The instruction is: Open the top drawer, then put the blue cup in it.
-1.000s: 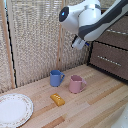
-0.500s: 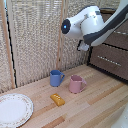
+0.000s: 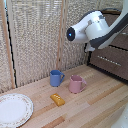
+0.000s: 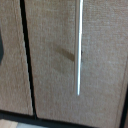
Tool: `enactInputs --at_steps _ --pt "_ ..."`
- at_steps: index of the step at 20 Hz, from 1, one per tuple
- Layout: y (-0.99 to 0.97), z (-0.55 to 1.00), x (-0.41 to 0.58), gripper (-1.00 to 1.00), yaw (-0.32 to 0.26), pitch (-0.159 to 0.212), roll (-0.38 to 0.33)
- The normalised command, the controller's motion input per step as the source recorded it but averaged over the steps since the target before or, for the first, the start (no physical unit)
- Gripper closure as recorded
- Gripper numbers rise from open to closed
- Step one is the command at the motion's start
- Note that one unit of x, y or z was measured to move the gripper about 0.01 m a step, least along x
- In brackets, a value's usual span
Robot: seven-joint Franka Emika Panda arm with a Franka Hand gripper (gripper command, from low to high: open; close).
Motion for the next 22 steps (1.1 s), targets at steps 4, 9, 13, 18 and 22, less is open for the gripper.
enactInputs --at_steps 4,9,13,18,22 --pt "-0.76 0.04 -0.049 -1.0 0.148 0.016 0.025" --pt "-0.78 0.15 -0.061 -1.0 0.112 0.0 0.039" --pt "-0.79 0.32 -0.013 -1.0 0.072 0.0 0.077" --pt "-0.65 0.23 0.0 -1.0 0.029 0.005 0.106" --pt "-0.27 0.0 -0.013 1.0 0.04 0.0 0.048"
